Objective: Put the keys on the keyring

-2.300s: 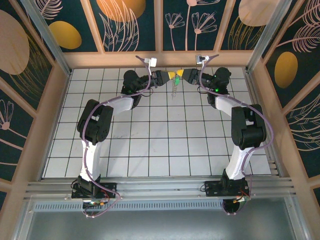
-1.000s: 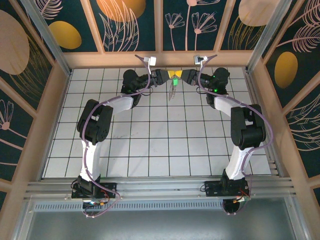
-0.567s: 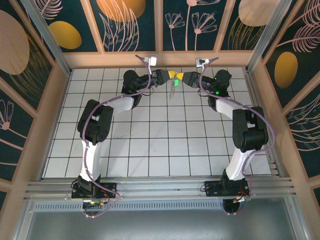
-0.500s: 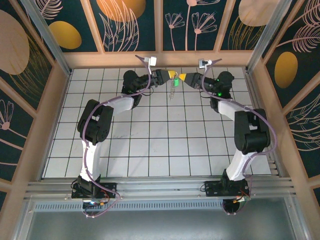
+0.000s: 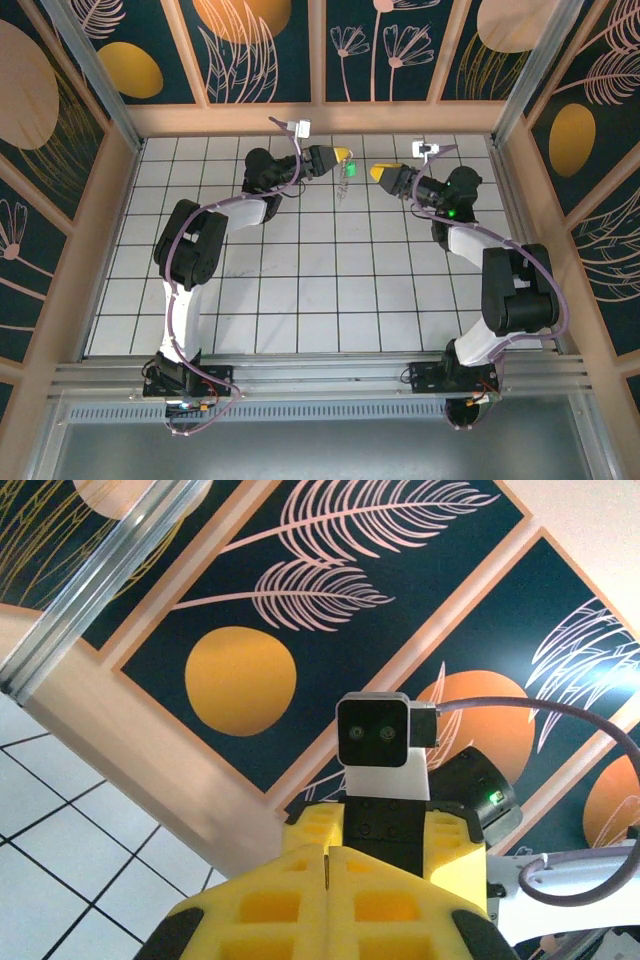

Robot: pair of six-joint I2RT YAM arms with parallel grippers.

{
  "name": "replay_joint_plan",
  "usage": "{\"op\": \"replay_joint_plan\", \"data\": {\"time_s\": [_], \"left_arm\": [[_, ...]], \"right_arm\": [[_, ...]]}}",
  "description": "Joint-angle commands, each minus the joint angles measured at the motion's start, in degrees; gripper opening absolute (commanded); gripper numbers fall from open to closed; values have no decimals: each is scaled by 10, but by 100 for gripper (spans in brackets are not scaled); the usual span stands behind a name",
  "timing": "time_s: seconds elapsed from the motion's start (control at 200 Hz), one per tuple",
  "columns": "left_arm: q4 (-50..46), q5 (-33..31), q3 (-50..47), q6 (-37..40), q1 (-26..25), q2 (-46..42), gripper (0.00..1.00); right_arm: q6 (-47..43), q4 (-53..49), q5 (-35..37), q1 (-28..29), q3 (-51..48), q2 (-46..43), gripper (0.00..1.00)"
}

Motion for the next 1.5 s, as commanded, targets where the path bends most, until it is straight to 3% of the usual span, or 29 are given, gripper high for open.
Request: {"op": "replay_joint_plan", "data": {"time_s": [0.0, 0.761, 0.851, 0.991, 1.101, 1.497], "left_arm": [[58, 9, -4, -18, -3, -36, 0], [57, 14, 11, -25, -21, -32, 0], [55, 13, 14, -24, -21, -30, 0], [54, 10, 16, -23, -21, -29, 0], [55, 6, 16, -21, -21, -29, 0], [67, -6, 5, -19, -21, -48, 0]], "right_arm": [[-36, 14, -6, 12, 5, 2, 48], [-17, 63, -26, 52, 68, 72, 47], [-17, 65, -28, 53, 66, 73, 41], [-12, 67, -31, 53, 61, 73, 14], [-7, 67, -32, 54, 55, 74, 0], [-27, 17, -30, 60, 42, 65, 0]]}}
